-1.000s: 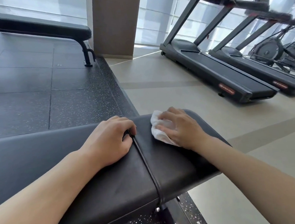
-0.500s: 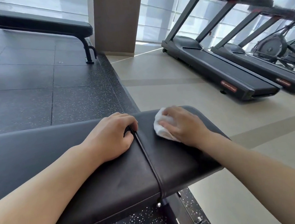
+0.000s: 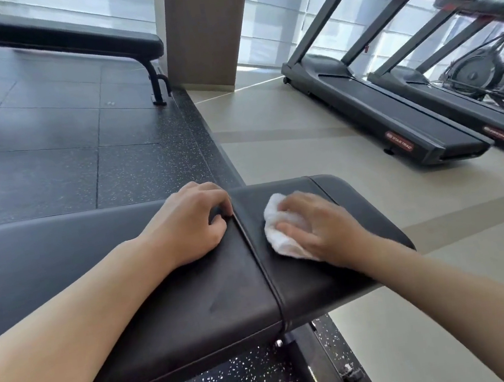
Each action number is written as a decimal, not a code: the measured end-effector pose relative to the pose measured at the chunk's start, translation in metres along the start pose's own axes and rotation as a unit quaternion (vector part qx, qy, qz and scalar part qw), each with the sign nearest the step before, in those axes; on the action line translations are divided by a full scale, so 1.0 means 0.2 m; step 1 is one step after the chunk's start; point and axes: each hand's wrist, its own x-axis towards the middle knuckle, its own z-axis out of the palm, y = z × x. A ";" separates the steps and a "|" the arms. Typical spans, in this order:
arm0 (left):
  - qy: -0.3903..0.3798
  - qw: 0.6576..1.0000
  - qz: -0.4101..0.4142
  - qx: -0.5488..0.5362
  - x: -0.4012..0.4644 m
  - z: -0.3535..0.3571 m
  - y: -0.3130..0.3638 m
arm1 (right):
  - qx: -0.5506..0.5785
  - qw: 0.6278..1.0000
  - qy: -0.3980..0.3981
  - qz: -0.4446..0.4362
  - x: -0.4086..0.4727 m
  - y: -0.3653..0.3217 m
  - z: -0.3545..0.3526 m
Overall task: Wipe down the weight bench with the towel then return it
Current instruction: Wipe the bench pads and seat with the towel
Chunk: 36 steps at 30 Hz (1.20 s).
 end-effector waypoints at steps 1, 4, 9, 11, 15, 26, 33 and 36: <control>-0.002 1.000 -0.002 0.006 0.00 0.01 0.01 | -0.011 0.999 0.016 0.051 0.08 0.10 -0.01; 0.000 1.000 -0.014 0.013 -0.01 0.01 0.04 | -0.042 0.982 0.032 0.180 0.32 0.24 -0.01; -0.040 0.998 -0.040 -0.037 0.00 -0.06 0.05 | -0.033 0.992 0.041 0.112 0.40 -0.11 0.14; -0.077 0.996 -0.034 -0.012 -0.02 -0.12 0.03 | -0.013 0.998 0.039 0.042 0.31 -0.26 0.17; -0.116 0.991 -0.032 0.066 -0.17 -0.26 -0.07 | 0.028 0.998 0.010 -0.048 0.15 -0.26 0.13; -0.026 0.989 -0.082 0.118 -0.63 -0.55 -0.33 | -0.019 0.999 0.038 0.027 0.58 -0.58 0.33; 0.019 0.977 -0.170 0.128 -0.66 -0.70 -0.48 | 0.072 0.953 -0.018 -0.294 -0.01 -1.24 0.36; 0.003 0.977 -0.156 0.142 -0.63 -0.64 -0.45 | 0.059 0.965 -0.024 -0.253 0.15 -0.97 0.34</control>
